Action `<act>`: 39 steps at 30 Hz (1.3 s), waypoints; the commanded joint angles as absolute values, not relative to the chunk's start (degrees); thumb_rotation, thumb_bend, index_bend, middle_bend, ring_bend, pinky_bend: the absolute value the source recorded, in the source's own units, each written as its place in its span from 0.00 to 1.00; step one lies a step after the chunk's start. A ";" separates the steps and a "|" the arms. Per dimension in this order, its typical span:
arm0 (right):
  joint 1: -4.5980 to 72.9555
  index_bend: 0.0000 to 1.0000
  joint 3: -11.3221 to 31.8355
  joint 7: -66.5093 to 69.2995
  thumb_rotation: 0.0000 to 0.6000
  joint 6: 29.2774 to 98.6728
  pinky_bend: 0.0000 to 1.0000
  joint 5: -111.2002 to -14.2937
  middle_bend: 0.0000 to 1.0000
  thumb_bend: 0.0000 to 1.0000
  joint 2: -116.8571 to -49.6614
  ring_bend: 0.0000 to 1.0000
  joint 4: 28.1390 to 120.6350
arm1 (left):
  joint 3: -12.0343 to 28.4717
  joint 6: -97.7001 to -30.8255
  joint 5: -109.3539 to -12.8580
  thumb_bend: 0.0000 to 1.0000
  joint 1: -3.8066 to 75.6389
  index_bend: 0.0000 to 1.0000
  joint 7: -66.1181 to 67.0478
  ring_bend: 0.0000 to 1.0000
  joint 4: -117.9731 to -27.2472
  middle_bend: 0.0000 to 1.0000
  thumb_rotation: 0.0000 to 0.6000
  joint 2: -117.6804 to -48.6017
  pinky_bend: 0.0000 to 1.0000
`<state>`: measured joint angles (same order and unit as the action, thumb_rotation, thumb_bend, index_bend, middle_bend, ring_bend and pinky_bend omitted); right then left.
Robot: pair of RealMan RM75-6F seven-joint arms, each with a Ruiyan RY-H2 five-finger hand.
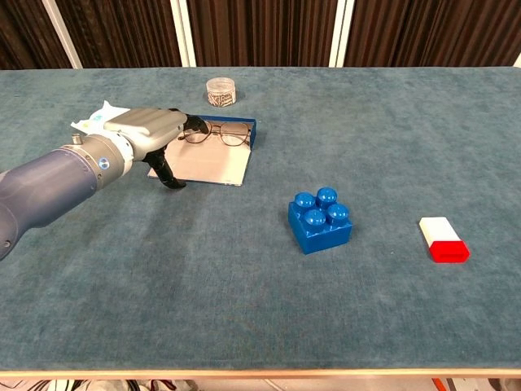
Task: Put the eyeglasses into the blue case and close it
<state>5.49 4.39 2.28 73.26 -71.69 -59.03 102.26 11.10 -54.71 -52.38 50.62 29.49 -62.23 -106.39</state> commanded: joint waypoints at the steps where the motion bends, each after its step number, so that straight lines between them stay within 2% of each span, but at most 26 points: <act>1: 5.50 0.00 4.39 2.32 1.00 73.25 0.17 -71.70 0.00 0.05 -59.02 0.00 102.26 | 11.28 -54.40 -52.21 0.20 50.52 0.17 29.92 0.01 -61.95 0.12 1.00 -106.67 0.07; 13: 5.48 0.00 4.42 2.50 1.00 73.32 0.17 -71.76 0.00 0.05 -59.00 0.00 102.22 | 12.32 -54.24 -52.86 0.20 50.41 0.18 30.44 0.01 -60.12 0.12 1.00 -108.03 0.07; 19: 5.48 0.00 4.41 2.75 1.00 73.20 0.17 -71.74 0.00 0.05 -58.92 0.00 102.27 | 13.26 -54.60 -54.01 0.36 51.14 0.19 30.86 0.01 -57.88 0.12 1.00 -108.87 0.07; 25: 5.48 0.00 4.44 2.73 1.00 73.14 0.17 -71.54 0.00 0.06 -58.86 0.00 102.40 | 14.93 -53.82 -53.29 0.41 52.68 0.20 32.42 0.01 -54.50 0.12 1.00 -110.14 0.07; 31: 5.48 0.00 4.38 2.49 1.00 73.15 0.17 -71.52 0.00 0.07 -58.93 0.00 102.47 | 16.88 -54.17 -53.66 0.42 54.68 0.24 33.35 0.01 -52.01 0.12 1.00 -111.17 0.07; 39: 5.47 0.00 4.38 2.62 1.00 73.02 0.17 -71.33 0.00 0.07 -58.80 0.00 102.57 | 19.62 -50.93 -51.67 0.42 58.54 0.30 34.79 0.01 -42.82 0.12 1.00 -115.53 0.07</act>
<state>5.47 4.38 2.64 73.02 -71.32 -58.80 102.56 18.91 -51.92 -52.28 57.59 34.60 -44.64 -114.23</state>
